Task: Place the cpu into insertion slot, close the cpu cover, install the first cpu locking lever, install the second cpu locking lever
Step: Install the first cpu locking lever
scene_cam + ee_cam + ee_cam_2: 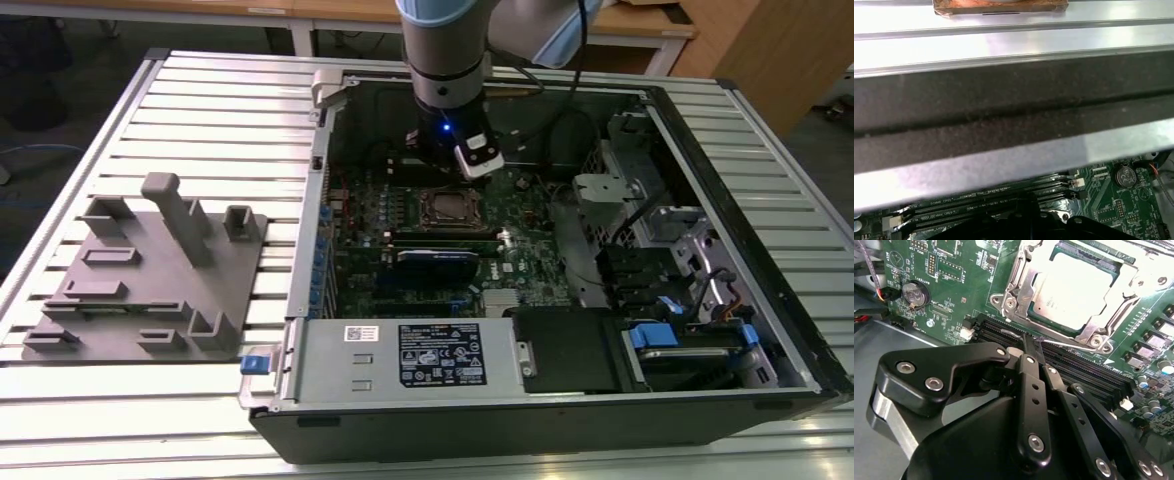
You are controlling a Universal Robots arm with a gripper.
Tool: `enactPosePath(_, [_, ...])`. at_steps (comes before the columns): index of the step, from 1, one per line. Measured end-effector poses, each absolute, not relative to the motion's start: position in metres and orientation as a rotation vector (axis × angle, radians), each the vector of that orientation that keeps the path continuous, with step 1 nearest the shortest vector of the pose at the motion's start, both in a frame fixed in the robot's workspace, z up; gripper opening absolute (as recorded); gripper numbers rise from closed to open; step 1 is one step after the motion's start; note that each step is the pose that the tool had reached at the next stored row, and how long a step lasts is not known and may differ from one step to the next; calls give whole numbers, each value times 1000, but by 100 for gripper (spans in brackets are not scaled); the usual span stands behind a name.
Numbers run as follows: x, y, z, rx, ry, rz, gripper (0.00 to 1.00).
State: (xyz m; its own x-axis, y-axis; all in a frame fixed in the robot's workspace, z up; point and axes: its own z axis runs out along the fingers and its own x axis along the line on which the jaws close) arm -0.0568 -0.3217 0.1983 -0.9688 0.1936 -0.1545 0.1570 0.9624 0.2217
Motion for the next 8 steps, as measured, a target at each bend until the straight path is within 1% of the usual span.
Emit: enactPosePath(8, [-57,-322,196,269,2937,305,10])
